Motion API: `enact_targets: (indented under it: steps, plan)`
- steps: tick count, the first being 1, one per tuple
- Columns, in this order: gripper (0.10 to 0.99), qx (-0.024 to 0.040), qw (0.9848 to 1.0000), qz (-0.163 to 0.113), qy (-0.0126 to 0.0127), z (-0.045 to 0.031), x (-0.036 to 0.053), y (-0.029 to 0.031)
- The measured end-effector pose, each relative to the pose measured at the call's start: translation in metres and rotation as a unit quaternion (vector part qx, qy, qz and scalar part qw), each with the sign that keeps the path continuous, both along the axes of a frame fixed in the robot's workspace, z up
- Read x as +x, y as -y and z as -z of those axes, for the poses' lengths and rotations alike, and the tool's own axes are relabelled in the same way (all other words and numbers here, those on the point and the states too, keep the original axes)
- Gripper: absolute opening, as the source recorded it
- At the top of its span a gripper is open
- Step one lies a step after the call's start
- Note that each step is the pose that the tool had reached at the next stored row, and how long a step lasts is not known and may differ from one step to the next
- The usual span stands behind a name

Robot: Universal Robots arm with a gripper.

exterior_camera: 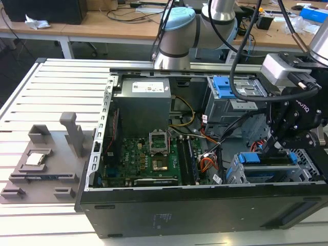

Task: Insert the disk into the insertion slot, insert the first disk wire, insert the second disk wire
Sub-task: 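Insert the second disk wire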

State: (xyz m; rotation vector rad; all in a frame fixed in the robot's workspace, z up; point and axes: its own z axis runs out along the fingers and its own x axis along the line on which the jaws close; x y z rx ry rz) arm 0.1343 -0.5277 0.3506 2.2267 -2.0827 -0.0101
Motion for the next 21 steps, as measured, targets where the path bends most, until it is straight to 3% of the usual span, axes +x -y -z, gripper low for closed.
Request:
enact_targets:
  steps: [3, 10, 11, 12, 13, 14, 20, 21]
  plan:
    - [0.106, 0.0078, 1.0000, 0.000, -0.0008, -0.0001, 0.0007, 0.0000]
    - [0.106, 0.0080, 1.0000, 0.000, -0.0008, 0.0000, 0.0007, 0.0000]
    - [0.176, 0.0080, 1.0000, 0.000, -0.0008, 0.0000, 0.0007, 0.0000]
    - [0.176, 0.0071, 1.0000, 0.000, -0.0008, 0.0000, 0.0006, -0.0006]
    - [0.176, -0.0039, 1.0000, -0.001, -0.0007, 0.0000, -0.0007, -0.0051]
    - [0.176, -0.0075, 1.0000, -0.001, -0.0006, 0.0000, -0.0016, -0.0063]
    - [0.176, -0.0088, 1.0000, -0.002, -0.0005, 0.0000, -0.0030, -0.0075]
    - [0.247, -0.0087, 1.0000, -0.002, -0.0005, 0.0000, -0.0030, -0.0075]
